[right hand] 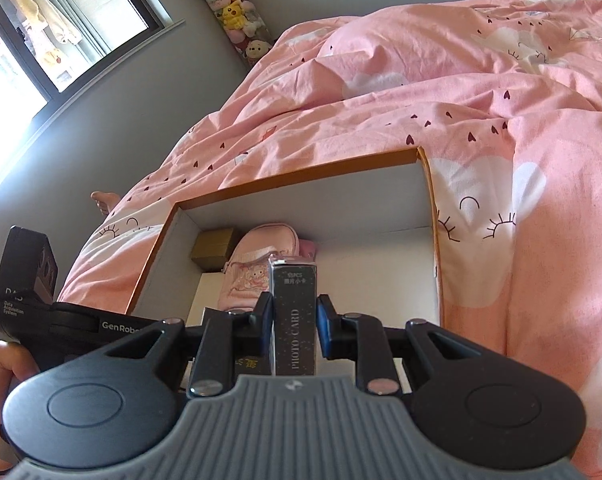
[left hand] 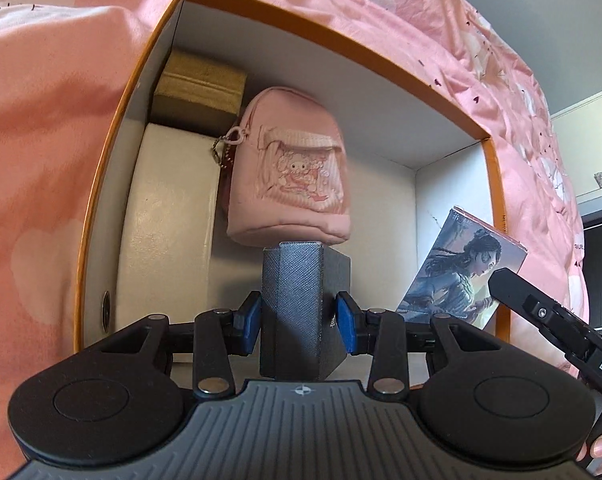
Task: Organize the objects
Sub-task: 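Carry the black box and photo card pack over the orange box with both grippers, then lower the black box and photo card pack into the orange box and open both grippers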
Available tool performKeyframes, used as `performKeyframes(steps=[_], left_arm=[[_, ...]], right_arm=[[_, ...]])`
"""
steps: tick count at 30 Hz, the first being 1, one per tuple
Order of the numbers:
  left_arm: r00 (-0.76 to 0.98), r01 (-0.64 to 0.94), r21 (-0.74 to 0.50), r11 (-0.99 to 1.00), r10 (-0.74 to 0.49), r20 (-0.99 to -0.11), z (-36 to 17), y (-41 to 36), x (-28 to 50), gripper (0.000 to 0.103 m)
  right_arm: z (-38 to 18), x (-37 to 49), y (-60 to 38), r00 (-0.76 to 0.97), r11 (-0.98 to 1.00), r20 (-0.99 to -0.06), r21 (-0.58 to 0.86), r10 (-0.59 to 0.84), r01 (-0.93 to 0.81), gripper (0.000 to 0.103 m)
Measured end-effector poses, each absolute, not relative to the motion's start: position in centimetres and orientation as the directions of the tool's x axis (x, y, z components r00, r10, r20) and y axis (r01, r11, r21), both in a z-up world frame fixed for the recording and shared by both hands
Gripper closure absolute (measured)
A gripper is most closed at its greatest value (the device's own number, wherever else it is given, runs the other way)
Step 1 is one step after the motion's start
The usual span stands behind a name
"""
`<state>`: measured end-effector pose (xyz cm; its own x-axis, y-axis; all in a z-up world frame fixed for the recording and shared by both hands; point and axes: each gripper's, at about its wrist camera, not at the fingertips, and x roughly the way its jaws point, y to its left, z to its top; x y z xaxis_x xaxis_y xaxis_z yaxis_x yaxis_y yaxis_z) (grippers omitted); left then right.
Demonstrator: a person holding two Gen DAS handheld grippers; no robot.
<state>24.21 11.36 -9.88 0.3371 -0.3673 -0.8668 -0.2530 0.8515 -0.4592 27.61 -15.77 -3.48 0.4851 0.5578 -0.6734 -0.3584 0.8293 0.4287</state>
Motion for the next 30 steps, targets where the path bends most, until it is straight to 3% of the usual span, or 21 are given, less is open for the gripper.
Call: performKeyframes(steps=[12, 30], left_arm=[[0.235, -0.256, -0.416, 0.872, -0.362, -0.902, -11.3, 11.8, 25.0, 0.056], [0.275, -0.094, -0.194, 0.976, -0.162, -0.948, -8.4, 10.1, 22.7, 0.046]], right_arm=[[-6.5, 29.7, -15.0, 0.373, 0.833, -0.752, 0.428, 0.543, -0.351, 0.079], [-8.7, 32.2, -13.5, 0.212, 0.833, -0.82, 0.461, 0.532, -0.307, 0.079]])
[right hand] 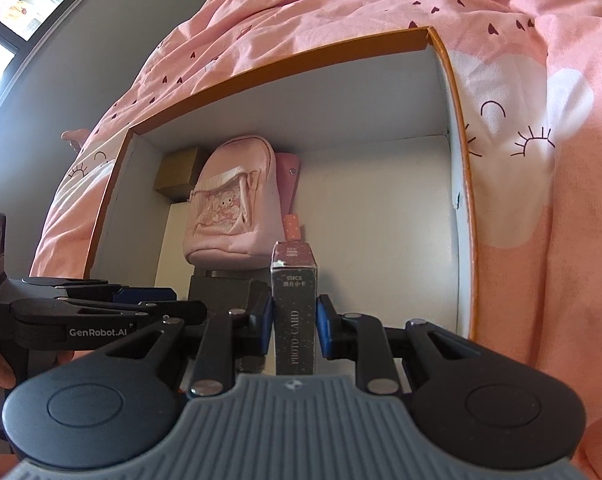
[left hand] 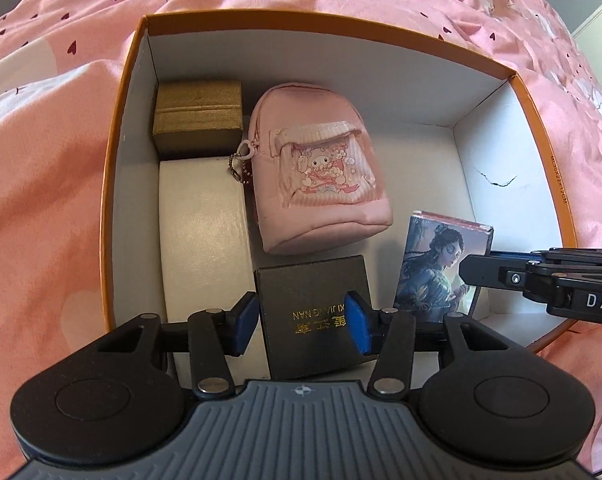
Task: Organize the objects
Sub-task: 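Lower the black box and photo card pack into the orange box and open both grippers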
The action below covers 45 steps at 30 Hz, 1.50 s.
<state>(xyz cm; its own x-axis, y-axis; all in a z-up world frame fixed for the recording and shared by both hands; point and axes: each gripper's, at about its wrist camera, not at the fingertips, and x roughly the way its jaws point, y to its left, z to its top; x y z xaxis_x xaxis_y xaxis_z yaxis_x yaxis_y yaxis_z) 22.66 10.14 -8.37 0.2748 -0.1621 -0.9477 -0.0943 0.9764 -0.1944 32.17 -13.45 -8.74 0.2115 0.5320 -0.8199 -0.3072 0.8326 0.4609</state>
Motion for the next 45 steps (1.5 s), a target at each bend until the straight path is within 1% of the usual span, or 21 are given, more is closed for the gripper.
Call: performKeyframes(steps=[7, 9, 13, 18, 19, 22, 25, 32, 35, 39, 41, 42, 45], left_arm=[[0.299, -0.05, -0.138, 0.989, -0.117, -0.947, -7.8, 9.3, 23.9, 0.046], [0.3, -0.049, -0.143, 0.989, -0.122, -0.946, -8.0, 8.9, 24.3, 0.046], [0.301, -0.044, -0.147, 0.988, -0.127, -0.945, -8.3, 8.5, 24.6, 0.046], [0.3, -0.034, -0.144, 0.989, -0.128, -0.945, -8.4, 8.6, 24.3, 0.046], [0.301, -0.034, -0.149, 0.988, -0.132, -0.944, -8.4, 8.6, 24.3, 0.046], [0.308, -0.04, -0.156, 0.987, -0.136, -0.942, -8.4, 8.7, 24.3, 0.046], [0.309, -0.039, -0.16, 0.986, -0.141, -0.941, -8.5, 8.7, 24.4, 0.046], [0.313, -0.031, -0.165, 0.986, -0.148, -0.938, -8.5, 8.8, 24.3, 0.046], [0.308, -0.024, -0.166, 0.986, -0.15, -0.939, -8.6, 8.7, 24.3, 0.047], [0.301, -0.016, -0.163, 0.986, -0.151, -0.942, -8.9, 8.6, 24.3, 0.047], [0.3, -0.016, -0.165, 0.986, -0.152, -0.942, -9.0, 8.6, 24.3, 0.047], [0.299, -0.018, -0.165, 0.986, -0.152, -0.942, -9.0, 8.6, 24.4, 0.047], [0.297, -0.019, -0.167, 0.986, -0.154, -0.942, -9.0, 8.6, 24.4, 0.047]], right_arm=[[-9.9, 33.7, -12.6, 0.128, 0.831, -0.838, 0.484, 0.531, -0.275, 0.079], [-10.3, 34.2, -12.3, 0.117, 0.838, -0.846, 0.481, 0.521, -0.258, 0.079], [-11.0, 34.9, -11.3, 0.093, 0.859, -0.871, 0.451, 0.483, -0.243, 0.078], [-11.4, 34.7, -10.4, 0.1, 0.879, -0.899, 0.387, 0.427, -0.278, 0.076], [-11.4, 34.6, -10.3, 0.103, 0.883, -0.904, 0.372, 0.414, -0.285, 0.074], [-11.4, 34.2, -9.9, 0.115, 0.892, -0.922, 0.316, 0.368, -0.322, 0.07], [-11.6, 33.9, -9.3, 0.113, 0.894, -0.941, 0.259, 0.319, -0.366, 0.065], [-12.4, 33.6, -8.2, 0.077, 0.88, -0.97, 0.175, 0.231, -0.442, 0.049], [-12.7, 33.5, -8.1, 0.068, 0.872, -0.975, 0.155, 0.209, -0.465, 0.046], [-12.6, 33.6, -8.2, 0.051, 0.866, -0.977, 0.16, 0.209, -0.473, 0.047], [-12.6, 33.6, -8.5, 0.049, 0.872, -0.976, 0.168, 0.214, -0.461, 0.052], [-12.6, 33.7, -8.6, 0.053, 0.873, -0.974, 0.171, 0.219, -0.457, 0.057], [-12.4, 33.9, -8.9, 0.06, 0.872, -0.969, 0.185, 0.238, -0.454, 0.065]])
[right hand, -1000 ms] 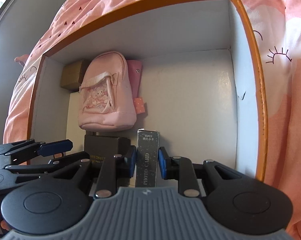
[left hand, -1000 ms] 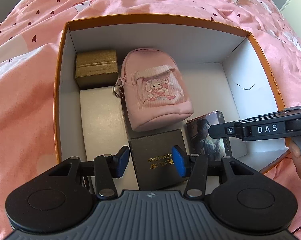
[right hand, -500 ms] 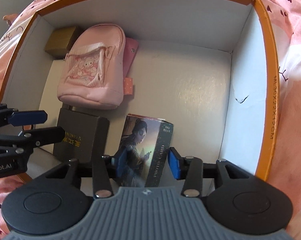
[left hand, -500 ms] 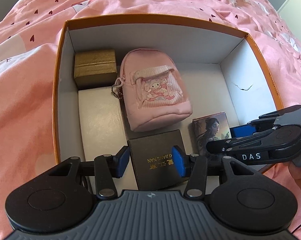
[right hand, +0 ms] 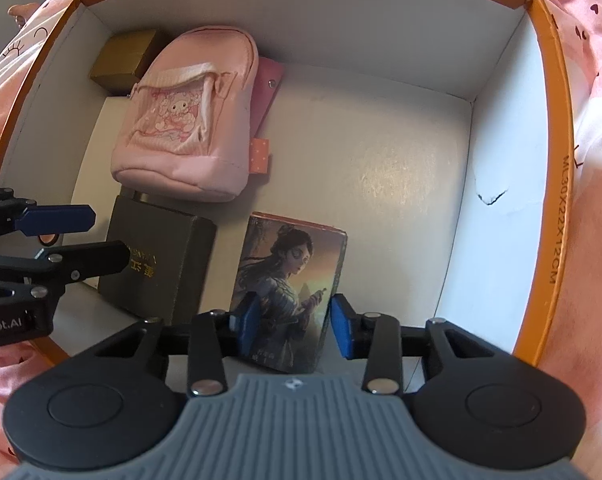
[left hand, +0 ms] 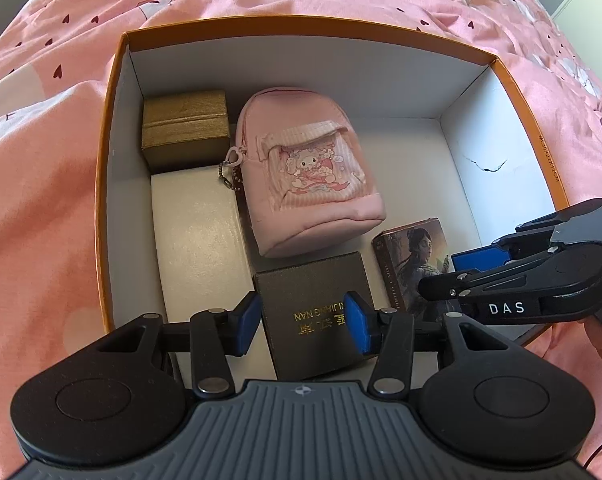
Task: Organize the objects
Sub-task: 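Lower the black box and photo card pack into the orange box and open both grippers, then move both grippers to the plush keychains beside the orange box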
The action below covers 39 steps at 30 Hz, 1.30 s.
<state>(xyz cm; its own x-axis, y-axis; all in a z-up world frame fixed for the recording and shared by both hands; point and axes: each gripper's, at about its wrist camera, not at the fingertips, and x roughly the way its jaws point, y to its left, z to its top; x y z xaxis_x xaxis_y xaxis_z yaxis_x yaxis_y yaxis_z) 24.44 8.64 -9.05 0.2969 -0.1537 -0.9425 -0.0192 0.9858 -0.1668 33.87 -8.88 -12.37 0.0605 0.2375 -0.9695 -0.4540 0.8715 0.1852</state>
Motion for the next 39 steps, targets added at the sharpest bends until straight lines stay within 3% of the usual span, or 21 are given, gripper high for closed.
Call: performKeyframes(steps=[4, 8, 22, 28, 32, 39], left_arm=[[0.296, -0.015, -0.164, 0.986, -0.152, -0.943, -9.1, 8.6, 24.4, 0.048], [0.291, -0.009, -0.161, 0.987, -0.151, -0.945, -9.2, 8.6, 24.4, 0.048], [0.338, -0.023, -0.151, 0.988, -0.135, -0.931, -8.9, 8.5, 23.9, 0.048], [0.49, -0.015, -0.137, 0.99, -0.112, -0.864, -5.9, 7.4, 21.5, 0.048], [0.574, -0.006, -0.139, 0.99, -0.11, -0.811, -4.0, 6.5, 19.2, 0.047], [0.678, -0.014, -0.16, 0.987, -0.108, -0.727, -1.5, 4.8, 15.3, 0.038]], right_arm=[[-12.4, 34.1, -9.3, 0.049, 0.879, -0.964, 0.215, 0.26, -0.426, 0.068], [-13.0, 34.6, -10.0, -0.015, 0.885, -0.945, 0.311, 0.326, -0.346, 0.079], [-12.6, 34.1, -10.3, 0.021, 0.87, -0.938, 0.312, 0.346, -0.381, 0.081], [-8.5, 30.9, -10.3, 0.204, 0.839, -0.906, 0.232, 0.371, -0.492, 0.078], [-5.2, 27.0, -10.1, 0.343, 0.828, -0.85, 0.176, 0.401, -0.533, 0.064], [-1.9, 23.2, -12.0, 0.495, 0.829, -0.743, 0.144, 0.451, -0.54, 0.05]])
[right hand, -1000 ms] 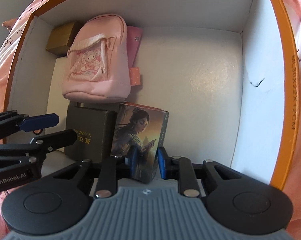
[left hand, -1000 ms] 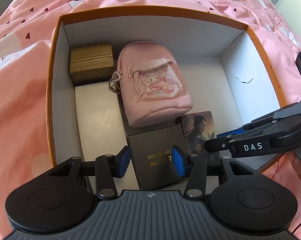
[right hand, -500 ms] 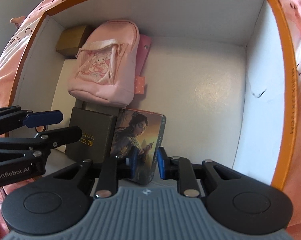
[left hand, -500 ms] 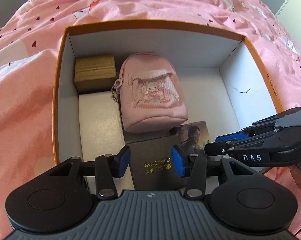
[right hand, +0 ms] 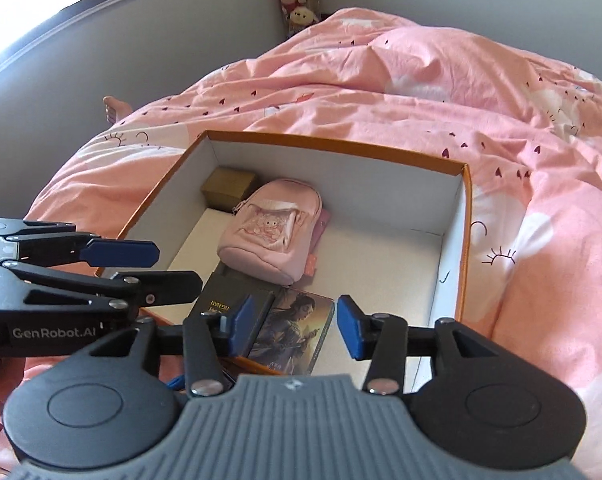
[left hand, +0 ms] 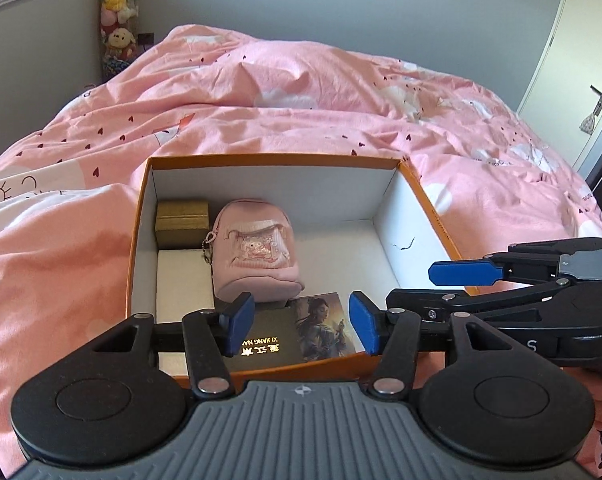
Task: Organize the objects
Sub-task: 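Move both grippers to the plush keychains beside the orange box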
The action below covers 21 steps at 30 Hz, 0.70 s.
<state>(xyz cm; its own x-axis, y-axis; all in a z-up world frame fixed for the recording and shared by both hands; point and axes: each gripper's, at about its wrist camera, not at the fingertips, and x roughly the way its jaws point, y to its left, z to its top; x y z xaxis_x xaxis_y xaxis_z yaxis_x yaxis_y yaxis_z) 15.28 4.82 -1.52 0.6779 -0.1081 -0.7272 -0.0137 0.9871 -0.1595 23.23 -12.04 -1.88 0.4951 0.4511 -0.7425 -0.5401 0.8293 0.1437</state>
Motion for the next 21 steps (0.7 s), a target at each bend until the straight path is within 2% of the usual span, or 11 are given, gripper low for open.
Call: performKeyframes(steps=[3, 8, 13, 21], left_arm=[[0.69, -0.015, -0.143, 0.99, -0.093, -0.718, -1.2, 4.5, 13.8, 0.038], [0.672, -0.024, -0.174, 0.984, -0.113, -0.732, -1.5, 4.6, 11.7, 0.038], [0.583, -0.03, -0.264, 0.964, -0.198, -0.788, -3.3, 4.8, 10.1, 0.038], [0.479, 0.013, -0.233, 0.972, -0.211, -0.852, -5.4, 3.1, 8.2, 0.039]], right_arm=[[-1.2, 21.1, -13.3, 0.535, 0.841, -0.712, 0.147, 0.455, -0.52, 0.042], [-1.0, 18.1, -14.0, 0.575, 0.858, -0.687, 0.143, 0.445, -0.493, 0.041], [-1.9, 15.9, -14.8, 0.545, 0.873, -0.723, 0.165, 0.423, -0.459, 0.039], [-3.3, 12.4, -16.5, 0.481, 0.893, -0.798, 0.153, 0.364, -0.423, 0.04]])
